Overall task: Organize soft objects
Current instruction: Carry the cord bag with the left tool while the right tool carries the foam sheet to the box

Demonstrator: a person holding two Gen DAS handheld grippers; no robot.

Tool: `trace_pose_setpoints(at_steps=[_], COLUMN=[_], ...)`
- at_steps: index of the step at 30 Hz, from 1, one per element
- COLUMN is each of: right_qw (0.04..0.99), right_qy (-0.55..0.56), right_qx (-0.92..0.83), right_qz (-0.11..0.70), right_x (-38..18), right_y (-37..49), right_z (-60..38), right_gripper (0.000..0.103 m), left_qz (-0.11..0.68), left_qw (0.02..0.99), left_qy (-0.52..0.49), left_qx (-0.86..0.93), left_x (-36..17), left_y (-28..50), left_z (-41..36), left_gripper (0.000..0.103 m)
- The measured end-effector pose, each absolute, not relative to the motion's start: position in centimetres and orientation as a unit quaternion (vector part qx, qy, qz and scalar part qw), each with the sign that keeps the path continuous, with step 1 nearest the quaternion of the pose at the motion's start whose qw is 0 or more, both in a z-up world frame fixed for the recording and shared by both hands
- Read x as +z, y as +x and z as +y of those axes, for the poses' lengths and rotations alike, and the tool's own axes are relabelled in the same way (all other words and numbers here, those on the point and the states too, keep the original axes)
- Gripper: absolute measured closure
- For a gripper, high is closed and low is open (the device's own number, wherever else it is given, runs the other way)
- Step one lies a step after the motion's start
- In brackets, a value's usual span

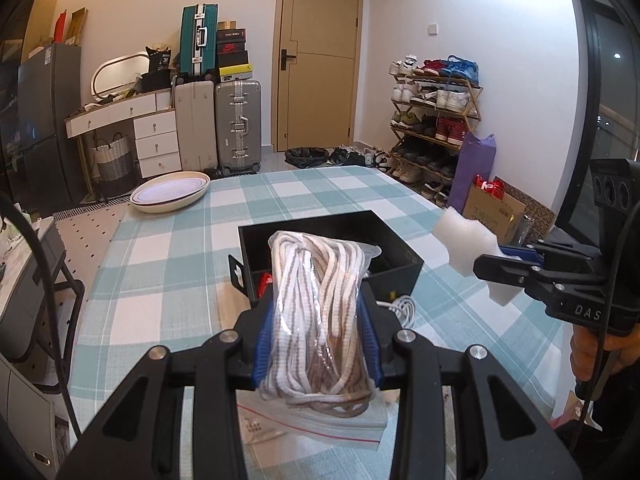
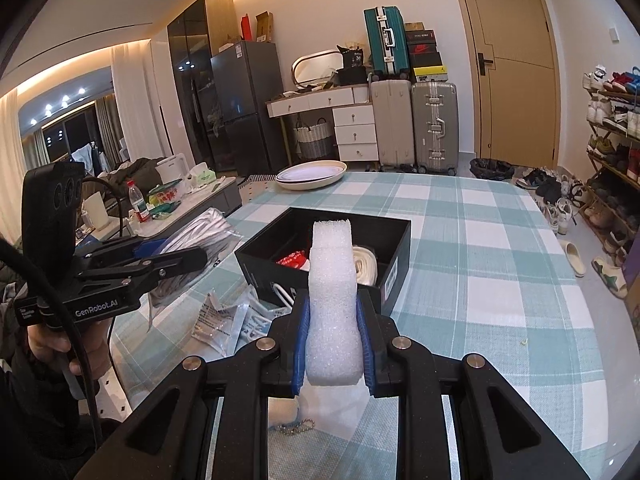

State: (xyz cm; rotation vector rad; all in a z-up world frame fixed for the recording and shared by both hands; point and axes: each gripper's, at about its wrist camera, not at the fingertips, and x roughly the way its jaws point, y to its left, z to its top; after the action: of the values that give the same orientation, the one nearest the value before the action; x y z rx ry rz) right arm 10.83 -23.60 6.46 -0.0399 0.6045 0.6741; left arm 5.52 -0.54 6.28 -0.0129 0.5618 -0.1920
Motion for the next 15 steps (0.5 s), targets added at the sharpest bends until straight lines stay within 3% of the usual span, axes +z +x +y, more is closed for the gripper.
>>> trace_pose_setpoints(at_steps=[15], right_qw=[0.894], right_qy=[-0.022], right_qx=[0.324], right_qz=[0.310], right_x=[6.9], right_y=[15.5], right_z=[-21.2], right_gripper=[0.081], left_qz=[0.293], left_qw=[0.954], left_qy=[0.002], left_qx=[-0.071], left_x=[6.0], left_y=[11.1], left_z=[-0.9], left_gripper=[0.067])
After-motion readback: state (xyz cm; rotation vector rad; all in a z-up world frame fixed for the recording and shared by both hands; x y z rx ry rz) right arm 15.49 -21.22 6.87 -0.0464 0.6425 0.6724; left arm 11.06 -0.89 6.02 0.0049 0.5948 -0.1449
